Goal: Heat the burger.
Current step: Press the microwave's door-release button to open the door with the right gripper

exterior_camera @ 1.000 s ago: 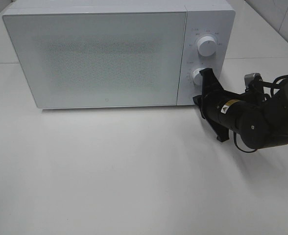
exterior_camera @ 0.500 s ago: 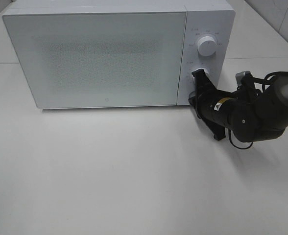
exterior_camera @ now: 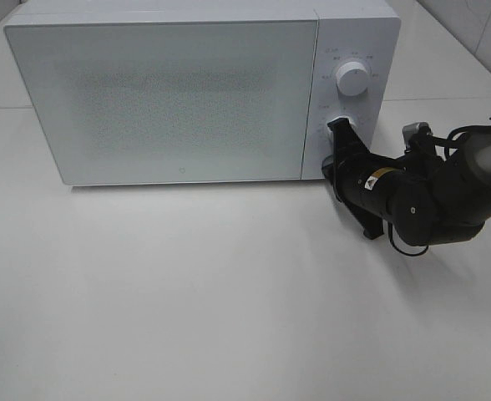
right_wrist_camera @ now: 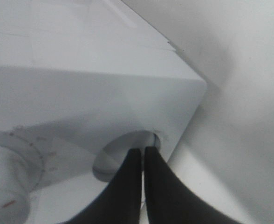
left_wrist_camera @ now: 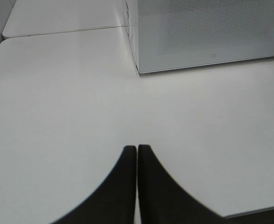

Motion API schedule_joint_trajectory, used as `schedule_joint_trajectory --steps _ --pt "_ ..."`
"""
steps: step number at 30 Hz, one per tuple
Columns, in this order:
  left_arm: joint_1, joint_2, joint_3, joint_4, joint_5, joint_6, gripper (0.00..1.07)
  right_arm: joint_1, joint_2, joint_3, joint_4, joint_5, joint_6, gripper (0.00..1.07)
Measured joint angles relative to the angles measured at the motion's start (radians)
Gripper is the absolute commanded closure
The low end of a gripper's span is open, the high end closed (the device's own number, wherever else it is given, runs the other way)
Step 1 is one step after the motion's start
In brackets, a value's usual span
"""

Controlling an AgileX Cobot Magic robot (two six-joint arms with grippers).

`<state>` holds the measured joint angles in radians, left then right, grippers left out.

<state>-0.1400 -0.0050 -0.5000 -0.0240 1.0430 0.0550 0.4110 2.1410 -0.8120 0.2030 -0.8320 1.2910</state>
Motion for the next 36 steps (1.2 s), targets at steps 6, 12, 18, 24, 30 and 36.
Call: schedule_joint_trajectory --steps 6,12,18,24,30,36 --pt "0.0 0.0 0.0 0.0 0.0 0.0 1.06 0.0 0.001 0.004 0.003 -0.032 0.003 1.07" --pt "0.0 0.0 0.0 0.0 0.0 0.0 1.06 0.0 0.001 -0.001 0.003 -0.03 0.008 1.07" --pt "0.0 0.0 0.0 0.0 0.0 0.0 1.06 0.0 0.001 -0.037 0.024 0.036 0.004 1.07" --pt "0.0 0.0 0.0 0.0 -0.001 0.0 1.06 0.0 0.0 -0.05 0.033 0.07 0.0 1.07" --pt "0.0 0.0 0.0 0.0 -0.001 0.0 1.06 0.0 -0.001 -0.05 0.033 0.075 0.0 1.07" --pt "0.0 0.0 0.0 0.0 -0.001 0.0 1.06 0.0 -0.019 -0.056 0.038 0.118 -0.001 1.07"
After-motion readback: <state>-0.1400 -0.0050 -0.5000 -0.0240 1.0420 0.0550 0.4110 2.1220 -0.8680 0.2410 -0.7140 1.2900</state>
